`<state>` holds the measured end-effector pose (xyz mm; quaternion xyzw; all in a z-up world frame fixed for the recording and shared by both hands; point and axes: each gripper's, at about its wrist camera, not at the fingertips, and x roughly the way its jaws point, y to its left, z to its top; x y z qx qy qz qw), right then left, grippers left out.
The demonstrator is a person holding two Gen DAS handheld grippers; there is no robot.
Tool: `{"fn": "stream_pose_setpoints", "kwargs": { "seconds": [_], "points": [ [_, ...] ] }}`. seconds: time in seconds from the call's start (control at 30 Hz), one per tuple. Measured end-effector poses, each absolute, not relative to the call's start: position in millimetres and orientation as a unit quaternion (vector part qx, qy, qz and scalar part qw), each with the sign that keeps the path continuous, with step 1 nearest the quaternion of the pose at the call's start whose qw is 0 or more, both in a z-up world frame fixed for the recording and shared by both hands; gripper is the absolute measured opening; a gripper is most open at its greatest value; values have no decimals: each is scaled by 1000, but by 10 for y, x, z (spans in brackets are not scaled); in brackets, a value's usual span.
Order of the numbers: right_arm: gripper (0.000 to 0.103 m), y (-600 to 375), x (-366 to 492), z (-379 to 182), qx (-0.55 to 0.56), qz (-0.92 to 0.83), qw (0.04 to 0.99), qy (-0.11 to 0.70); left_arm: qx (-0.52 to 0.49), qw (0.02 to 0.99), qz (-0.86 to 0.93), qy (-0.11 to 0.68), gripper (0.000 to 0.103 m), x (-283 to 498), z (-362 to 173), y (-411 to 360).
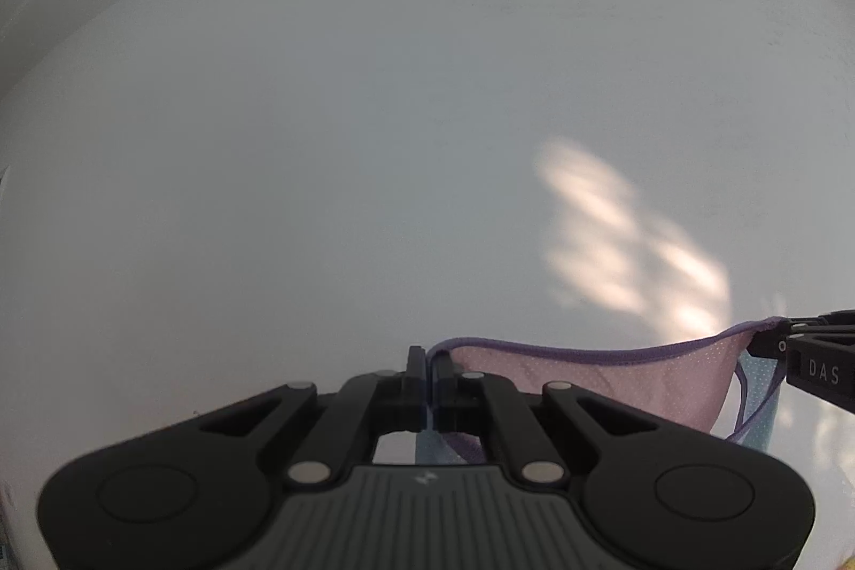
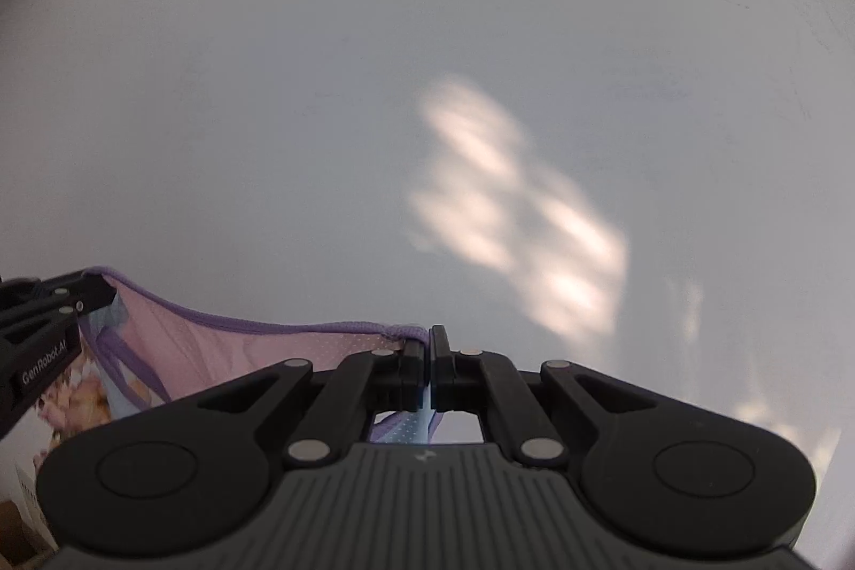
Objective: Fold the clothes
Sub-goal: 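Lift the garment high with both tools, holding it spread between them, then lower the garment flat onto the table with both tools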
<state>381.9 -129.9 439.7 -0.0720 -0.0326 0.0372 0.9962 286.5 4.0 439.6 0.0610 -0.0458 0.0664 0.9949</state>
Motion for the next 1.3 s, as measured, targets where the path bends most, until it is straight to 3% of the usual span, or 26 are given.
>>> {"fn": "stream_pose_setpoints", "kwargs": {
  "seconds": [0.17,0.53,0.7,0.87,1.13,1.27,1.3],
  "points": [
    [1,-1376,3482,3516,-137,75,988,14,88,994,41,-44,1,2535,3964,75],
    [1,-1884,1777,1151,-175,166,949,202,150,974,-94,142,1,749,1476,-172],
    [1,-2048,984,344,-158,175,935,263,154,954,-126,225,1,81,649,-332],
    [1,-2240,459,-53,-128,159,936,287,159,948,-113,252,1,-299,244,-394],
    [1,-2317,23,-327,-117,137,942,283,167,943,-119,261,2,-634,51,-480],
    [5,-2343,-112,-384,-114,126,946,278,160,943,-131,260,5,-761,24,-460],
    [7,-2353,-151,-376,-114,125,946,278,153,943,-137,263,12,-782,38,-439]
  ]
}}
